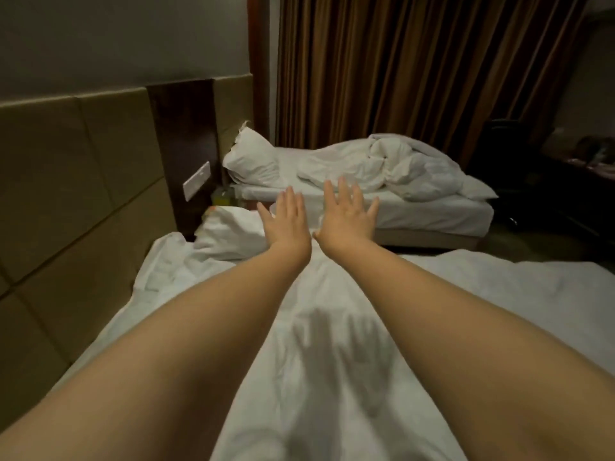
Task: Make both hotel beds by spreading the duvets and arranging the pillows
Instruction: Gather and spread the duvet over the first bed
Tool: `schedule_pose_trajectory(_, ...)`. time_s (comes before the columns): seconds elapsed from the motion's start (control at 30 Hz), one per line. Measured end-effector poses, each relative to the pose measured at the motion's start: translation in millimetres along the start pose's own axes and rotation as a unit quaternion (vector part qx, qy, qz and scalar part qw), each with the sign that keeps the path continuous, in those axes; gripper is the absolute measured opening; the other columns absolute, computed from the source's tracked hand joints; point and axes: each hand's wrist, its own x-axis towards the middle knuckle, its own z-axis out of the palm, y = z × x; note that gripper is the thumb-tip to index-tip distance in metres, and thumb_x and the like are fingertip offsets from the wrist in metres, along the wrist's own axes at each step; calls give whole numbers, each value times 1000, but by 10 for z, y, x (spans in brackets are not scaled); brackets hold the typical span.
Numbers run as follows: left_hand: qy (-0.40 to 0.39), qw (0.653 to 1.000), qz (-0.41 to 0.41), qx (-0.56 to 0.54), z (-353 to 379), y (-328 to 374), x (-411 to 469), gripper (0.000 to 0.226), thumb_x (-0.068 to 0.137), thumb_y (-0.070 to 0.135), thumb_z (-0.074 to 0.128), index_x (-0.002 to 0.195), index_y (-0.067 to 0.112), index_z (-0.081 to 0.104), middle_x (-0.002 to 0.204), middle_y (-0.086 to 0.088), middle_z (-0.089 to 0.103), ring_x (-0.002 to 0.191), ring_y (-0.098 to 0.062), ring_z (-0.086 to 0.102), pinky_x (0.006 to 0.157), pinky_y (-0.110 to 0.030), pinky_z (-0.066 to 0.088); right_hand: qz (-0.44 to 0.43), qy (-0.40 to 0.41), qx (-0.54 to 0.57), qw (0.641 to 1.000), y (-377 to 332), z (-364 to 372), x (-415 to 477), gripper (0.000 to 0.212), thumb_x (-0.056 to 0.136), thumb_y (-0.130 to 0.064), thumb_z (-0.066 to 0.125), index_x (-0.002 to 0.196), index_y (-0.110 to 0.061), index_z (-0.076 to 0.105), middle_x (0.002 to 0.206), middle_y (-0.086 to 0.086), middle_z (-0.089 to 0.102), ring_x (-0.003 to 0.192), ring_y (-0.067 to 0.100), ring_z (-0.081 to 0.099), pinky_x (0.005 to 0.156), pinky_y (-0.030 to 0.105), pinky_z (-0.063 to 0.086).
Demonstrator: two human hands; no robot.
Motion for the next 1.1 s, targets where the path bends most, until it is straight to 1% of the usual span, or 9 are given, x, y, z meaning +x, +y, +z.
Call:
schedule_pose_trajectory(0.07,-19,1000,7,9,136,209,-157,75,100,30,37,148,9,-18,156,-9,-21,145,-23,-15,115,-56,6,8,-39,7,999,251,181,-151,87,95,-35,54,152,-25,-11,160,1,-14,147,26,-8,115,55,-1)
schedule_pose_trajectory(0.2,-37,998,46,5,99,897,-586,80,97,28,44,149,10,-14,157,-9,-18,146,-23,-11,114,-55,8,23,-43,24,999,1031,260,-662,84,96,-39,51,152,-23,-10,161,1,-9,148,23,-5,116,54,1)
schedule_pose_trajectory(0.3,-22,994,102,-39,-220,1771,-1103,84,96,33,47,150,13,-13,158,-9,-16,146,-23,-11,115,-55,7,65,-36,34,997,1964,136,-1279,79,97,-43,46,153,-22,-5,161,0,-4,148,22,-1,116,53,3)
schedule_pose_trajectory(0.4,23,981,184,-59,-646,2812,-1816,86,95,41,47,151,13,-12,158,-9,-14,146,-23,-10,114,-55,7,126,-35,31,991,3025,14,-2030,78,97,-40,48,153,-23,-2,161,1,-3,148,23,0,116,52,3)
schedule_pose_trajectory(0.53,44,952,296,-65,-1044,4226,-2963,80,97,41,41,150,16,-13,158,-9,-15,146,-23,-10,114,-55,8,205,-51,31,977,4353,-108,-3163,81,95,-23,52,153,-26,-5,161,-1,-5,148,22,-1,116,51,1)
schedule_pose_trajectory(0.63,37,928,362,-84,-1161,5194,-3744,78,98,41,40,150,17,-13,158,-9,-14,146,-24,-9,114,-54,10,275,-68,40,958,5283,-114,-3982,75,98,-22,46,152,-28,-5,161,-2,-6,148,22,-2,117,51,1)
schedule_pose_trajectory(0.77,26,890,448,-78,-1179,6246,-4616,78,98,42,40,151,18,-12,159,-9,-12,147,-24,-8,114,-54,12,354,-92,39,930,6284,26,-4795,75,98,-23,47,152,-27,-5,161,-1,-4,147,23,-1,117,52,1)
schedule_pose_trajectory(0.93,9,852,521,-52,-1080,7373,-5186,76,99,39,38,150,17,-13,159,-10,-12,147,-24,-7,113,-55,12,431,-114,69,892,7218,322,-5386,68,100,-26,43,153,-27,0,161,-2,1,147,24,1,117,53,2)
schedule_pose_trajectory(1.1,-34,823,561,-84,-967,8561,-5464,72,99,37,35,150,20,-13,159,-8,-11,147,-23,-4,113,-54,12,484,-128,74,862,8305,687,-5601,62,102,-28,36,153,-28,1,161,-2,1,147,24,1,116,52,0)
